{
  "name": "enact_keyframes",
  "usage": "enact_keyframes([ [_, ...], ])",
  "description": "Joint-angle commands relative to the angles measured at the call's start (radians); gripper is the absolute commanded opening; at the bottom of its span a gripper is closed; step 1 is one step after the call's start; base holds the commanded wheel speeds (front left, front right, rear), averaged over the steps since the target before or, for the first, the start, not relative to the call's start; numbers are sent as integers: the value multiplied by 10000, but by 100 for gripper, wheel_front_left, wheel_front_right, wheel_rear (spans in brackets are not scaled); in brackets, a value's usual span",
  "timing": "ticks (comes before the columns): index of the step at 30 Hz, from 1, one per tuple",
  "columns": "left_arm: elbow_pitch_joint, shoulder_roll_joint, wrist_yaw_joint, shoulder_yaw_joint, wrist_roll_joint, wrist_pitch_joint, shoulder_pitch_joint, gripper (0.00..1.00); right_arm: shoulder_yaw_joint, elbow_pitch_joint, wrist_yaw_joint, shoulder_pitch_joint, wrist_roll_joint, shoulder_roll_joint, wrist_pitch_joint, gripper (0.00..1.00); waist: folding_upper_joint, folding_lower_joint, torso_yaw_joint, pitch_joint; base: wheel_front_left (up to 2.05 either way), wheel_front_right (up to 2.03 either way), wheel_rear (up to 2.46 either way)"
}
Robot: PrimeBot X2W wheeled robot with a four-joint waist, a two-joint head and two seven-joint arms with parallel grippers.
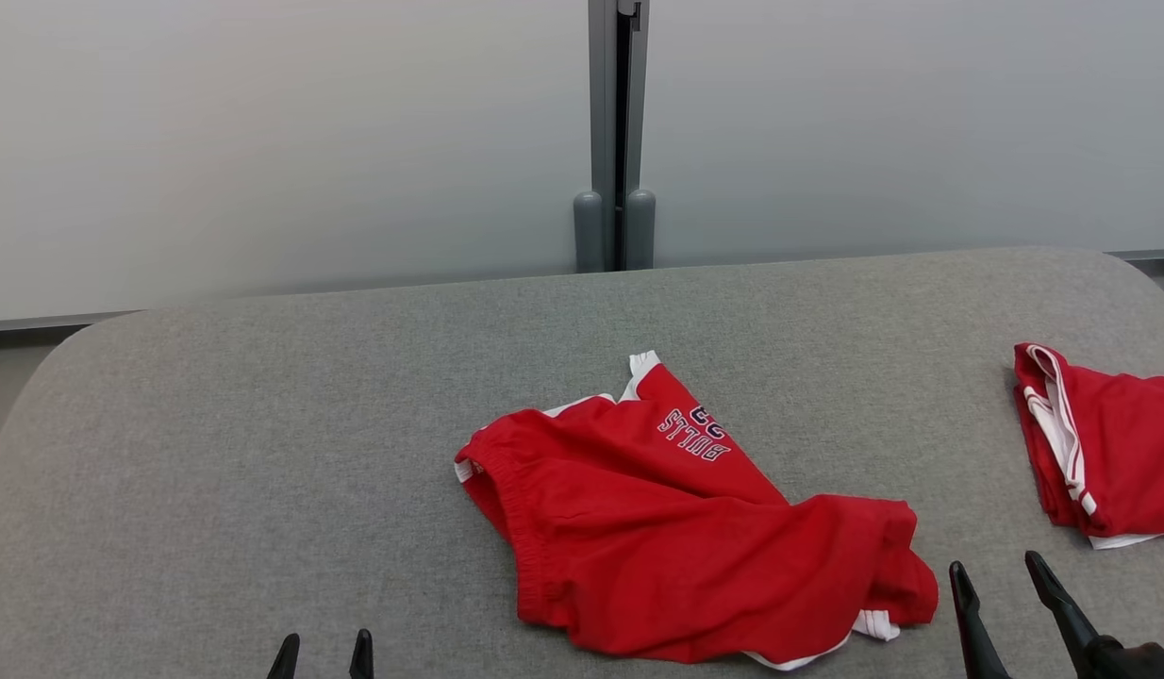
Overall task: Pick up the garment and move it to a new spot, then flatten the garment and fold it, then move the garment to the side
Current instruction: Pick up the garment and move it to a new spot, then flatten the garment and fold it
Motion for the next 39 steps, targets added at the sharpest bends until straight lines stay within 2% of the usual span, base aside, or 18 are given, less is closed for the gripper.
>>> enact_keyframes([
  [1,1,-34,-115,154,145,-44,-79,100,23,13,-2,58,-25,-13,-1,100,0,0,-21,3,0,0,0],
  [11,48,-225,-485,762,515,-44,-67,100,23,-31,-2,79,13,7,-1,100,0,0,-40,-4,0,0,0],
  [22,-57,-269,-610,694,465,-44,-145,100,110,-61,-2,4,24,-11,-1,100,0,0,-94,49,0,0,0],
  [26,-130,-278,-916,-255,9,-45,-564,100,126,-135,-2,-152,59,-69,-1,100,0,0,-168,222,0,0,0],
  [30,573,-248,-1166,-1626,-515,153,-1356,100,304,-158,-2,-254,61,-165,-1,100,0,0,-354,436,0,0,0],
  [34,1304,-258,-1220,-2324,-946,630,-1881,100,452,-138,-2,-381,89,-217,-2,100,0,0,-612,592,0,0,0],
  [37,1878,-252,-1039,-2645,-1550,861,-2296,100,456,-148,-2,-461,106,-222,-2,100,0,0,-873,741,0,0,0],
  [39,2274,-256,-874,-2765,-1505,857,-2571,100,471,-160,-2,-502,125,-212,-1,100,0,0,-1037,843,0,0,0],
])
